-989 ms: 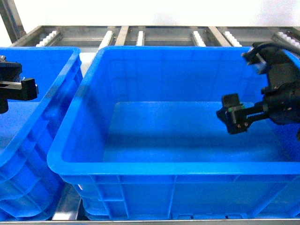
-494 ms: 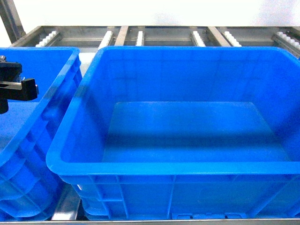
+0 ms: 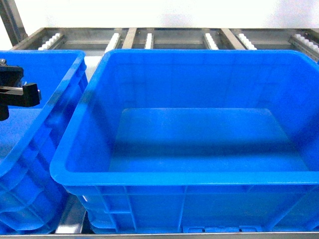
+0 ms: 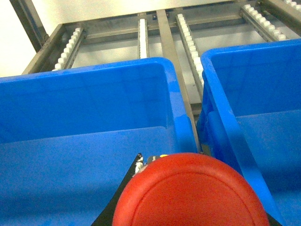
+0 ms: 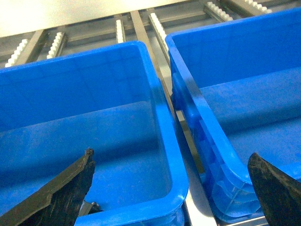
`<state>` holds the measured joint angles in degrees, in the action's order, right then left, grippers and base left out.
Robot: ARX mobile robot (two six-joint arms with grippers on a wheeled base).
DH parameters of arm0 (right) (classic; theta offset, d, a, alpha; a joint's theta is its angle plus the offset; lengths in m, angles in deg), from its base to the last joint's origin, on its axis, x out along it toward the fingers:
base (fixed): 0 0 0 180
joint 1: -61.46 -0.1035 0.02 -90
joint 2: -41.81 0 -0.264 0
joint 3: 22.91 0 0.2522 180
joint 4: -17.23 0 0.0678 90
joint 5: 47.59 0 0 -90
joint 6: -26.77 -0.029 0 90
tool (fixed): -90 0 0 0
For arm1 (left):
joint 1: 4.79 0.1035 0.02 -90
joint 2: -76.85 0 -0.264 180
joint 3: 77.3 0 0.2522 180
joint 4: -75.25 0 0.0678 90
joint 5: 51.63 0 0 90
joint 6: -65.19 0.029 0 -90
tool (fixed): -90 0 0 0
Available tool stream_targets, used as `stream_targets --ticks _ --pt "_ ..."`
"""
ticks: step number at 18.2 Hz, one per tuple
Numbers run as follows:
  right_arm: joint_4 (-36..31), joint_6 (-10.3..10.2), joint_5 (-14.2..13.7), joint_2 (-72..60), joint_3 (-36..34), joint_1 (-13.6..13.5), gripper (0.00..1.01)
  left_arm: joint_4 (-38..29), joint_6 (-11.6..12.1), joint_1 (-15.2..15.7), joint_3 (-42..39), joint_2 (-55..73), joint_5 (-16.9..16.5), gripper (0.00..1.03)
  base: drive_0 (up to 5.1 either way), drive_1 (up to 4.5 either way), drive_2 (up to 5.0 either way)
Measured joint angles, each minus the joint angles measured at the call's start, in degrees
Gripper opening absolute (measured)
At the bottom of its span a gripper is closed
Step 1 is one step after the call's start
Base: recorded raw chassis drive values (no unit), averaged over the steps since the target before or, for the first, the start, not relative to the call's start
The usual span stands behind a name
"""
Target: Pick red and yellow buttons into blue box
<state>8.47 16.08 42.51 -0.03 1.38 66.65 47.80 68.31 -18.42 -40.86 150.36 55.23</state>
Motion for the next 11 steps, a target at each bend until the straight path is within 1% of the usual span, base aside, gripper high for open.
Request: stream_targets --ticks 2,3,4,5,6,7,8,9,11 --pt "0.5 0.0 -0.1 -0.2 0.1 0.0 0.98 0.0 0.0 0.0 0.0 0.0 0.0 0.25 0.0 0.00 0.0" --pt "0.3 0.0 -0.1 -0.2 0.1 0.0 0.98 0.4 0.0 -0.3 0.2 0.2 -0.9 0.25 0.0 0.00 0.0" --pt "0.3 0.0 -0.1 -0.2 0.1 0.0 0.98 0.9 0.6 -1.1 2.2 2.2 -1.9 0.25 0.0 0.00 0.0" --pt "0.3 0.0 -0.1 -0.2 0.1 0.0 0.98 2.3 1.6 -2.0 5.4 4.8 -4.1 0.25 0.0 0.00 0.0" --pt "0.3 0.0 -0.1 -0.2 0.1 0.0 0.98 3.0 3.1 -3.2 8.6 7.4 -6.3 0.25 0.0 0.00 0.0" --pt "0.3 0.0 -0.1 -0.2 0.1 0.0 0.98 5.2 5.6 -4.9 12.3 10.0 -8.9 0.25 0.0 0.00 0.0" --pt "0.3 0.0 -0.1 -0.2 0.1 0.0 0.98 5.7 8.2 -6.4 15.3 12.5 -11.9 0.25 0.0 0.00 0.0" --pt "0.3 0.0 -0.1 -0.2 0.1 0.0 0.98 9.3 10.9 -8.2 19.7 15.6 -15.5 0.25 0.0 0.00 0.0" --pt "0.3 0.0 -0.1 -0.2 0.1 0.0 0.98 18.5 15.1 -10.6 27.7 22.9 -21.3 0.25 0.0 0.00 0.0"
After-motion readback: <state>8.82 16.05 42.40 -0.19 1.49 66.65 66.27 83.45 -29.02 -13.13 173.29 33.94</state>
